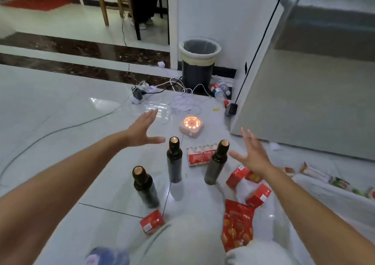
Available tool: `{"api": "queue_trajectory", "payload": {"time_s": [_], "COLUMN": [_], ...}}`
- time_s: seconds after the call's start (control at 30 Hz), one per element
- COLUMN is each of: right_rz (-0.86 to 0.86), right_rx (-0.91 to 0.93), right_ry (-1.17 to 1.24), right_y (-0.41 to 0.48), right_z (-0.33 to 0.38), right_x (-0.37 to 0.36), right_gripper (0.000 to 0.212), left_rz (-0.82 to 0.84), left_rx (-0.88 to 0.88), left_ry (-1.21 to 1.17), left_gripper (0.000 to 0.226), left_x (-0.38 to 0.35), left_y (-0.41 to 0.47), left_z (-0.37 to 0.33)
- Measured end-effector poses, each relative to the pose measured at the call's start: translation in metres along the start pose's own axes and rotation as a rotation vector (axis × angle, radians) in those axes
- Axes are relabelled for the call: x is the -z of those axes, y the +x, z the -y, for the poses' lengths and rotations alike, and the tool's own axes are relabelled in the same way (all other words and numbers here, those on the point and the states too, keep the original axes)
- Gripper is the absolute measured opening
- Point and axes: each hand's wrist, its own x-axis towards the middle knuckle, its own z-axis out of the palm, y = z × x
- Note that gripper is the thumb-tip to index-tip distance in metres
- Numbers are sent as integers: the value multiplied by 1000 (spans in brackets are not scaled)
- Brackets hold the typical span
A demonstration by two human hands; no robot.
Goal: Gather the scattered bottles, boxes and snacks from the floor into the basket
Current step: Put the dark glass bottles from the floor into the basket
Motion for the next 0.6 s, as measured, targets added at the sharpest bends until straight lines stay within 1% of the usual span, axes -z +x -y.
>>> {"api": "queue_trajectory", "payload": {"time_s": [0.1,0.2,0.27,0.33,0.4,0.47,0.53,0.6], "right_rz": [12,114,113,136,144,112,75,55], "right_rx": [4,-39,-98,-141,-127,-121,-158,-197], "right_ry": [232,355,503,590,597,623,652,650], "right_y": [20,17,10,9,12,17,17,16], "right_z": [-25,-34,-35,-29,-21,-11,-5,-1], "right_x": [-42,-62,-76,-88,-95,-93,-87,-86], "right_gripper": [98,103,101,98,94,85,76,73], "left_rz": [72,183,212,209,215,225,239,240], "left_rx": [6,46,53,74,92,93,111,137], "left_ry": [-98,-241,-269,-271,-292,-363,-388,-373], "left_gripper": [110,106,103,98,90,79,67,64], "left_x": [-33,-60,-74,-77,-75,-74,-75,-76], "left_y": [15,6,3,8,17,25,27,28], "left_z": [22,20,22,22,19,13,3,-6]}}
